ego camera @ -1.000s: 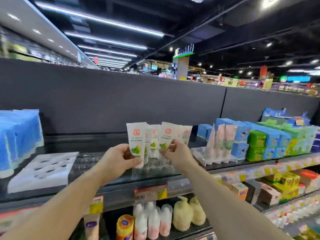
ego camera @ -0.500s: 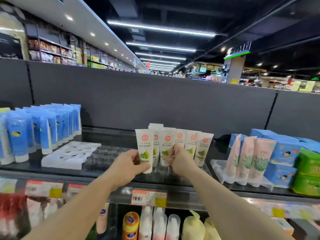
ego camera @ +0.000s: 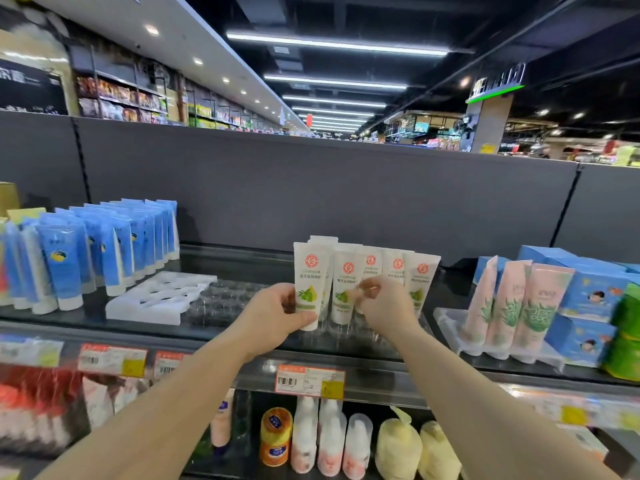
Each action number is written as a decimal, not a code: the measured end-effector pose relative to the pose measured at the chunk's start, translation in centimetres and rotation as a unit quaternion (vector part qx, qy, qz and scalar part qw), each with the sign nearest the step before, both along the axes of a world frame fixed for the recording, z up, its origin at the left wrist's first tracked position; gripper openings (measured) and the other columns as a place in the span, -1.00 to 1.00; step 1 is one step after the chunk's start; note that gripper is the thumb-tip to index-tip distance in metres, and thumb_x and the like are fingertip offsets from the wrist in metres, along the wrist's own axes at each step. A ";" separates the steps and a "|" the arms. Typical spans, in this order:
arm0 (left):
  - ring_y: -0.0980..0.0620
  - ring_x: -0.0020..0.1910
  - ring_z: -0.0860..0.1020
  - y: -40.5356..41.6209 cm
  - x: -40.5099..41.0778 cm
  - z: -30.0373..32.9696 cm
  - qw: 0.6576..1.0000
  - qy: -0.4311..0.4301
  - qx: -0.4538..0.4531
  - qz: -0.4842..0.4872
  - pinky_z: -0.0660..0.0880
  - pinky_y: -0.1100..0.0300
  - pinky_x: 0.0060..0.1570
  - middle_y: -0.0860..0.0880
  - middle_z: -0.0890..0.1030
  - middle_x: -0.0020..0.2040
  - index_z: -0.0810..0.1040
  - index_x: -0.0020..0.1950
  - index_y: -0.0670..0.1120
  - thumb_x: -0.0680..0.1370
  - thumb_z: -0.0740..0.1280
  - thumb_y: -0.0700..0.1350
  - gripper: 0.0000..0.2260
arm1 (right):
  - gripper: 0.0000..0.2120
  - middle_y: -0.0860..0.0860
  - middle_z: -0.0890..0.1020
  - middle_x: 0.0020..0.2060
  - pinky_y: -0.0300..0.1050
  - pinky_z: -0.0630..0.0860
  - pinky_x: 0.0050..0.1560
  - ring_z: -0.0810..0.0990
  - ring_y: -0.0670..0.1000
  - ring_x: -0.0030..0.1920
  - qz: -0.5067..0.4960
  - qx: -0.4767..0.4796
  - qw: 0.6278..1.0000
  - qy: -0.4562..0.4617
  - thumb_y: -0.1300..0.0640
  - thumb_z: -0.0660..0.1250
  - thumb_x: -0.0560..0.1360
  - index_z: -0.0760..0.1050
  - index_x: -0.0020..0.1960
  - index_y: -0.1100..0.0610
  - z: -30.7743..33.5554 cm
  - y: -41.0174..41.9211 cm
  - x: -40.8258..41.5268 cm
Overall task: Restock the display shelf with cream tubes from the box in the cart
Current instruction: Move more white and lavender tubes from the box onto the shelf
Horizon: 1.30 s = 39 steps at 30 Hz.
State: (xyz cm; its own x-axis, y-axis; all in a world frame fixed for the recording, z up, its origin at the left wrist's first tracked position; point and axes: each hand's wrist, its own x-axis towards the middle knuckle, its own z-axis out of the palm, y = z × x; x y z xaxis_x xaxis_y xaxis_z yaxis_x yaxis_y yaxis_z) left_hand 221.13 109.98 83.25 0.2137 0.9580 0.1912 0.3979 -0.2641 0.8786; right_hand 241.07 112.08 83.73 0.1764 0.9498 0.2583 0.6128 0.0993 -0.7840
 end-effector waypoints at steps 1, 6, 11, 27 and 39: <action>0.32 -0.06 0.57 0.1 0.3 0.1 1.000 -0.010 0.007 0.003 0.46 0.45 -0.26 0.23 0.61 -0.03 0.50 0.13 0.08 0.50 0.43 -0.15 -0.74 | -0.79 -0.07 0.60 -0.08 -0.29 0.47 -0.26 0.55 -0.12 -0.15 -0.010 0.039 0.999 0.022 -0.01 0.36 0.53 0.47 0.09 0.06 0.3 -0.7 0.1; 0.14 0.02 0.63 0.3 3.0 0.8 0.997 -0.060 0.037 -0.015 0.61 0.17 0.01 0.10 0.65 0.05 0.50 0.14 0.04 0.43 0.50 -0.17 -0.66 | -0.76 -0.14 0.64 -0.06 -0.17 0.59 -0.04 0.62 -0.12 -0.04 0.162 -0.021 0.985 0.049 -0.10 0.40 0.46 0.48 0.07 -0.06 1.4 -3.2 -0.5; 0.15 0.02 0.57 0.9 3.1 0.6 0.997 0.029 0.062 0.021 0.55 0.18 0.07 0.10 0.60 0.02 0.53 0.11 0.01 0.43 0.50 -0.06 -0.70 | -0.83 -0.17 0.64 -0.10 -0.18 0.58 -0.15 0.62 -0.11 -0.10 0.083 0.027 0.995 0.045 -0.08 0.39 0.48 0.50 0.03 -0.06 2.2 -2.4 2.1; 0.21 0.06 0.49 0.9 1.7 -1.9 0.952 0.278 0.125 0.038 0.39 0.25 0.07 0.15 0.58 0.14 0.68 0.03 0.06 0.53 0.34 0.09 -0.81 | -0.82 -0.04 0.55 0.20 -0.26 0.43 -0.12 0.49 -0.08 0.00 0.044 -0.057 0.995 -0.066 0.01 0.31 0.56 0.40 0.12 0.02 -1.0 1.1 3.9; 0.25 0.04 0.44 0.9 1.8 -2.3 0.953 0.269 0.134 0.048 0.31 0.28 0.04 0.15 0.56 0.18 0.68 0.04 0.06 0.54 0.34 0.09 -0.81 | -0.83 -0.01 0.55 0.19 -0.20 0.47 -0.07 0.49 -0.06 0.02 0.038 -0.049 0.991 -0.115 0.03 0.30 0.57 0.40 0.09 0.05 -1.2 1.5 4.0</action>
State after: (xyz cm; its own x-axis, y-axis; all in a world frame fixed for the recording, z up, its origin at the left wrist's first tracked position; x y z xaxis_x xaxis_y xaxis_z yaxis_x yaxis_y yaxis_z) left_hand 222.92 110.91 80.90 0.2639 0.9105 0.3185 0.8048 -0.3898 0.4476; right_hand 245.07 113.54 82.51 0.0510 0.9807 0.1888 0.7697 0.0819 -0.6332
